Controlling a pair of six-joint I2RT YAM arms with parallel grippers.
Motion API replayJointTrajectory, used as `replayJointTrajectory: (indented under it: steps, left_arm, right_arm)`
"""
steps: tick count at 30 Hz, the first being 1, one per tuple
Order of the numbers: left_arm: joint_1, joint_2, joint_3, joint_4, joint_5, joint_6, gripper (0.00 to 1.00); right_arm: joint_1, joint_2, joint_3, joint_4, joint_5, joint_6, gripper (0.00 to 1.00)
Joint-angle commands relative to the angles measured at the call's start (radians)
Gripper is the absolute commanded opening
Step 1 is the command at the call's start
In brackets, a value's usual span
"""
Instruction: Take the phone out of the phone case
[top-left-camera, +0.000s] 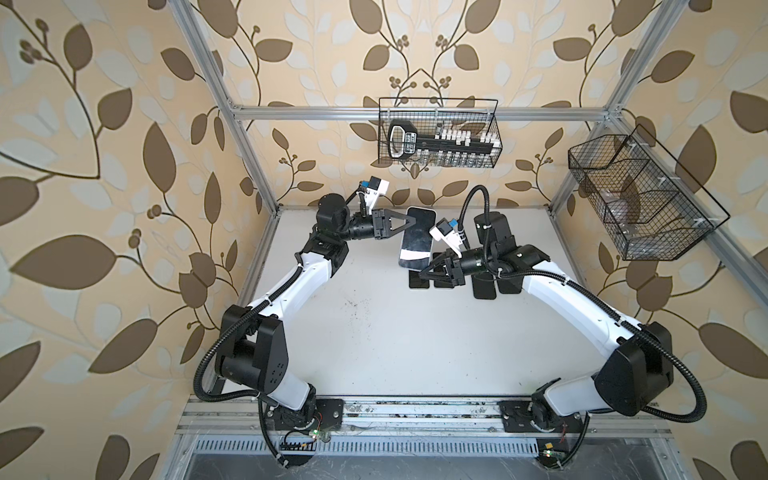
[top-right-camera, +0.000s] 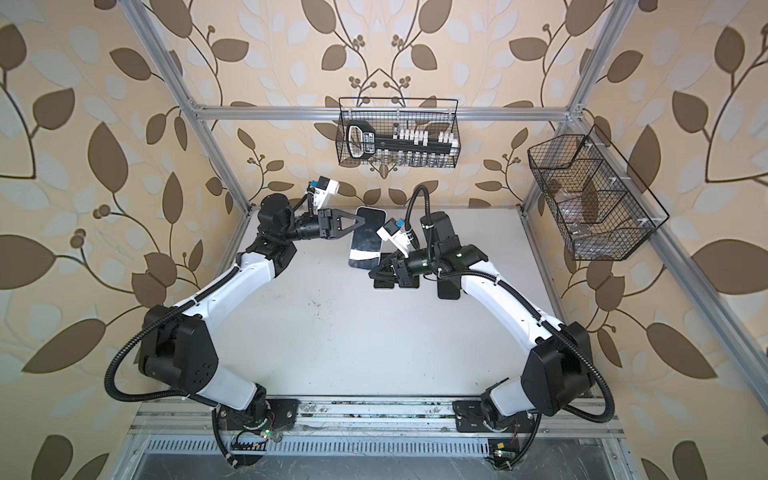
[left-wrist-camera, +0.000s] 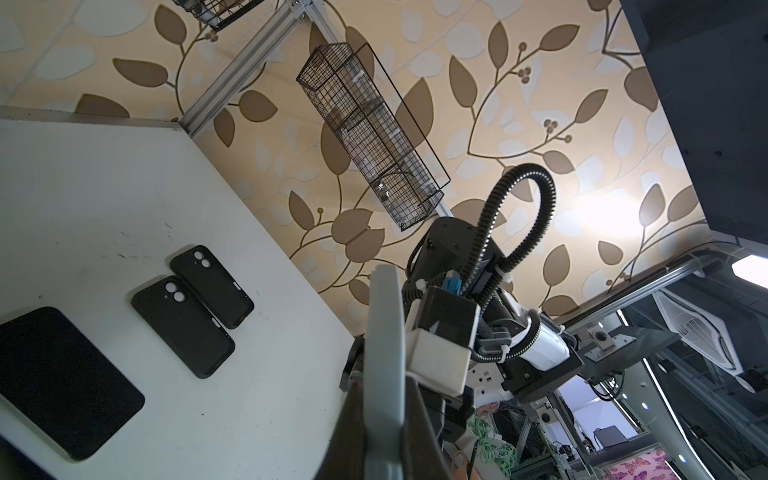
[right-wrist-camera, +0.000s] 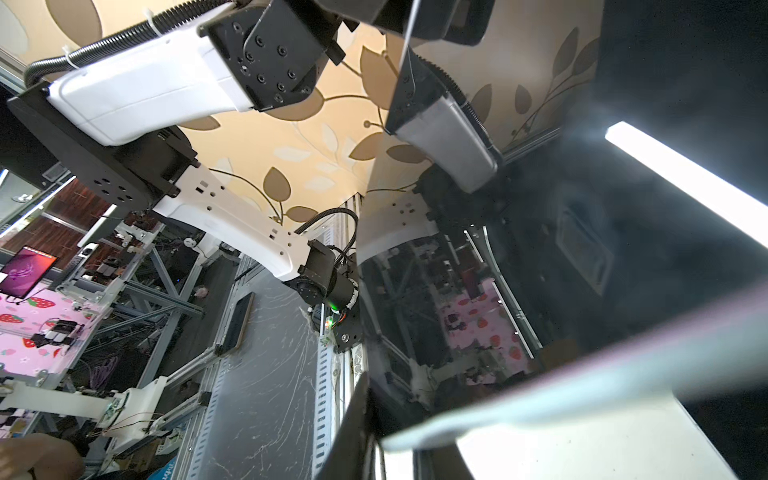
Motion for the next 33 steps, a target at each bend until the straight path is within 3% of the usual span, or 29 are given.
replayJointTrajectory:
  steps: [1,8,18,33]
  left_arm:
    - [-0.014,-0.050,0.007,0.085,0.001,-0.082,0.00]
    - [-0.026,-0.078,-0.026,0.116,-0.035,-0.142,0.00]
    - [-0.031,-0.074,-0.084,0.292,-0.085,-0.431,0.00]
    - [-0.034,-0.044,-0.051,0.291,0.010,-0.522,0.00]
  right_arm:
    - [-0.004,0.005,0.021,0.032,-0.011,-0.035,0.10]
    - [-0.007,-0.011,0.007,0.047,-0.047,-0.069,0.07]
    - [-0.011,-0.026,-0.002,-0.018,-0.116,-0.240,0.05]
    - [0.010,-0.012,0.081,-0.220,-0.048,-0.441,0.05]
